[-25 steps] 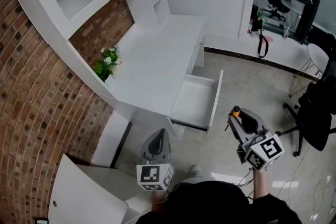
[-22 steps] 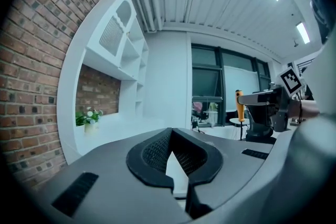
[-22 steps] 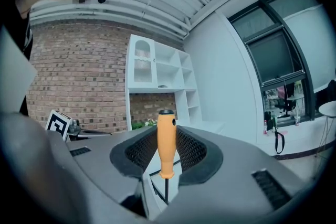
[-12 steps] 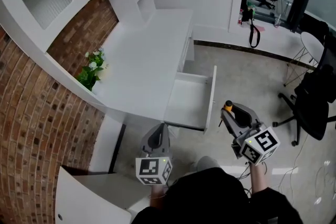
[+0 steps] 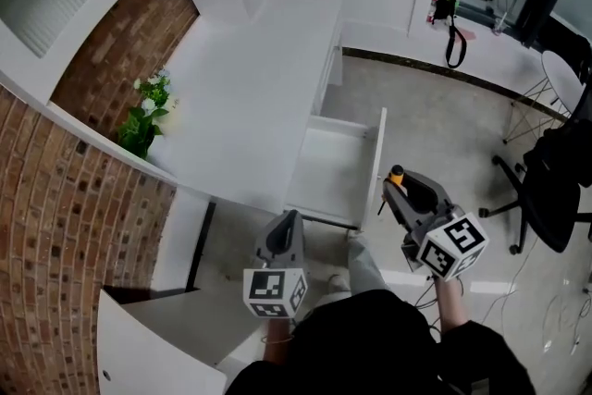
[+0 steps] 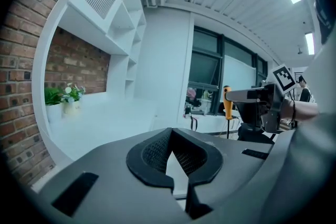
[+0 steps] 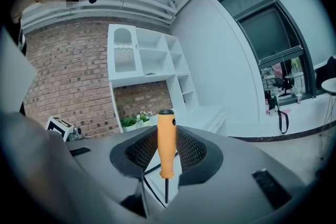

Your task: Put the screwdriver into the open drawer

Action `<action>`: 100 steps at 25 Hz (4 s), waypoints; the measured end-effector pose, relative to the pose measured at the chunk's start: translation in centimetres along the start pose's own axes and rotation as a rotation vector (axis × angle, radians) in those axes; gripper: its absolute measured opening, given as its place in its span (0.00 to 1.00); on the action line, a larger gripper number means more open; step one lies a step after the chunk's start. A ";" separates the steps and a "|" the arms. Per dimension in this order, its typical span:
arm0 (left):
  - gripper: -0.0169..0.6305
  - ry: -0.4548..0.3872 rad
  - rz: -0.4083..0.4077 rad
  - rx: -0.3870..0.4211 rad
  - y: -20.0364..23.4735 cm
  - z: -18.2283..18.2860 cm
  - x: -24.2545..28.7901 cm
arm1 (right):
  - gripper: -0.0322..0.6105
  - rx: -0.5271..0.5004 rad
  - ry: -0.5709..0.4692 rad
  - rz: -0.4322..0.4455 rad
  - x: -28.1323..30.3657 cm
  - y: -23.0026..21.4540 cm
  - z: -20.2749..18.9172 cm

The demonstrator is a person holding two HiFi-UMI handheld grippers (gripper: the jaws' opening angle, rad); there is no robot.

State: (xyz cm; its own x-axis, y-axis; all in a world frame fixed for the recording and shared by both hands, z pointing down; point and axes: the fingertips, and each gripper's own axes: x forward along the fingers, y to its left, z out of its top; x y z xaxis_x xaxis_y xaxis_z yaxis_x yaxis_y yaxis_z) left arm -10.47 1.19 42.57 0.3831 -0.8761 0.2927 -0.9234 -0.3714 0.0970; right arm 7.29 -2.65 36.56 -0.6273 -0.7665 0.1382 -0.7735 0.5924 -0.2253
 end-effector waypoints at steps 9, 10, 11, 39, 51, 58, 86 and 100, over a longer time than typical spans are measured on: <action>0.04 0.084 0.018 -0.091 1.2 -0.8 7.6 | 0.22 0.025 0.082 0.076 7.7 -5.3 -0.2; 0.04 0.093 0.024 -0.099 1.3 -0.9 8.3 | 0.22 0.023 0.098 0.086 8.5 -5.7 -0.3; 0.04 0.102 0.031 -0.107 1.3 -1.0 8.9 | 0.22 0.024 0.113 0.095 9.2 -6.2 -0.5; 0.04 0.418 0.006 -0.183 0.8 -9.3 20.9 | 0.22 0.051 0.564 0.233 25.3 -12.0 -12.7; 0.04 0.526 -0.054 -0.197 0.7 -14.0 22.6 | 0.22 0.128 0.743 0.114 29.6 -13.0 -19.7; 0.04 0.553 -0.068 -0.211 0.5 -15.6 23.8 | 0.22 0.184 0.822 0.048 31.1 -14.1 -24.1; 0.04 0.632 -0.090 -0.256 0.8 -19.7 24.2 | 0.22 0.302 0.982 -0.142 32.1 -17.7 -35.6; 0.04 0.642 -0.096 -0.261 1.2 -20.0 23.8 | 0.23 0.229 0.956 -0.195 32.6 -18.0 -35.9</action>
State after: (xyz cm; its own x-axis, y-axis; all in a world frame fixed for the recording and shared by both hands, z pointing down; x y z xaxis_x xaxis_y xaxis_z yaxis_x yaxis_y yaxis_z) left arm -2.99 -13.94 68.64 0.4481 -0.4581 0.7677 -0.8923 -0.2818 0.3527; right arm -2.45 -29.40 79.75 -0.3784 -0.2642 0.8871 -0.8978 0.3382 -0.2823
